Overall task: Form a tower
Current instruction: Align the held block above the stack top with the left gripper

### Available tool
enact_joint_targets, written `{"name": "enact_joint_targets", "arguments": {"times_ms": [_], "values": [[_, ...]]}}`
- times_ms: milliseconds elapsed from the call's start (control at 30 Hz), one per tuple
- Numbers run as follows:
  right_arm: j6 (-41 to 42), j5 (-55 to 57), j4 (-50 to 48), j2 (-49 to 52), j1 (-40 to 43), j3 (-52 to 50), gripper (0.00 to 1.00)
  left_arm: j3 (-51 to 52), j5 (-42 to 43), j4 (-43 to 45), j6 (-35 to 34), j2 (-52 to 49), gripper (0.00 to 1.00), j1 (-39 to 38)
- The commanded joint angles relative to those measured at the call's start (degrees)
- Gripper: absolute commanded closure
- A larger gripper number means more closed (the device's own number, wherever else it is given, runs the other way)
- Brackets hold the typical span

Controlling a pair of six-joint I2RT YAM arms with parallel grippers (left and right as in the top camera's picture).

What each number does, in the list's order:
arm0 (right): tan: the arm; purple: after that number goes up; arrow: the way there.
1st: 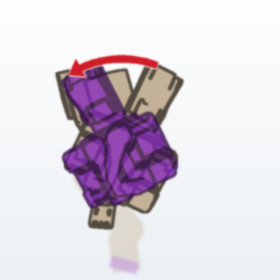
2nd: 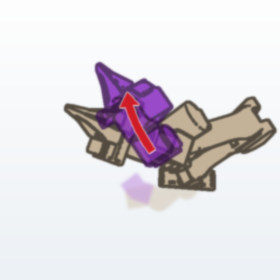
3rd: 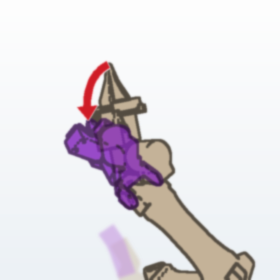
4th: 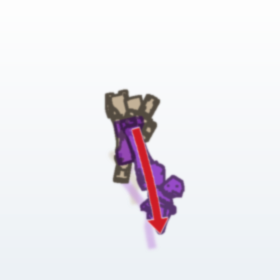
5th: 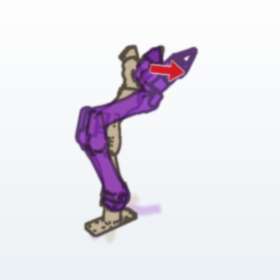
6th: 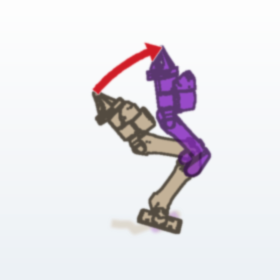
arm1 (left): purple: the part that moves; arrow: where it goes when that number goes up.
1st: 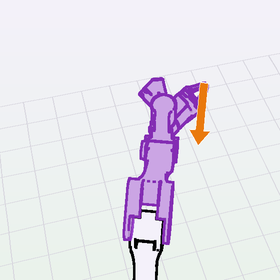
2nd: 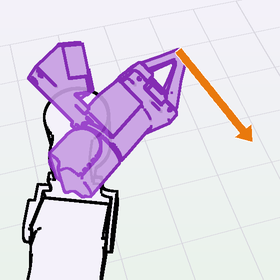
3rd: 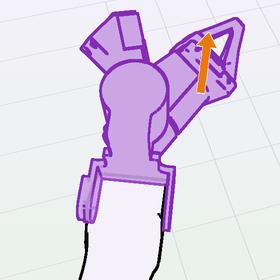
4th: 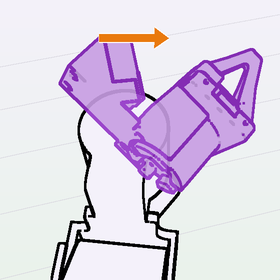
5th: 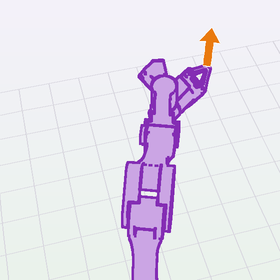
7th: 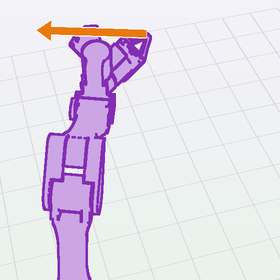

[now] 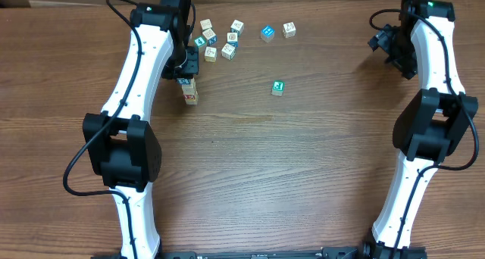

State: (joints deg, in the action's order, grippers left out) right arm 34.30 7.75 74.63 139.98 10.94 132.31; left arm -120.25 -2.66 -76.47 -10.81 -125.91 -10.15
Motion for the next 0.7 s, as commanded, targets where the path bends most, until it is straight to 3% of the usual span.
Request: {"name": "enact_joint_targets", "arguments": {"times_ms": [0, 667], "values": [[0.0, 0.1, 0.0, -2.8, 0.2, 0.5, 0.0, 0.3, -0.9, 0.2, -1.2, 0.5, 0.73, -0.5], [0.0, 0.1, 0.0, -2.8, 0.2, 0.5, 0.0, 0.3, -0.9, 0.5, -1.6, 0.5, 0.71, -0.5]]}}
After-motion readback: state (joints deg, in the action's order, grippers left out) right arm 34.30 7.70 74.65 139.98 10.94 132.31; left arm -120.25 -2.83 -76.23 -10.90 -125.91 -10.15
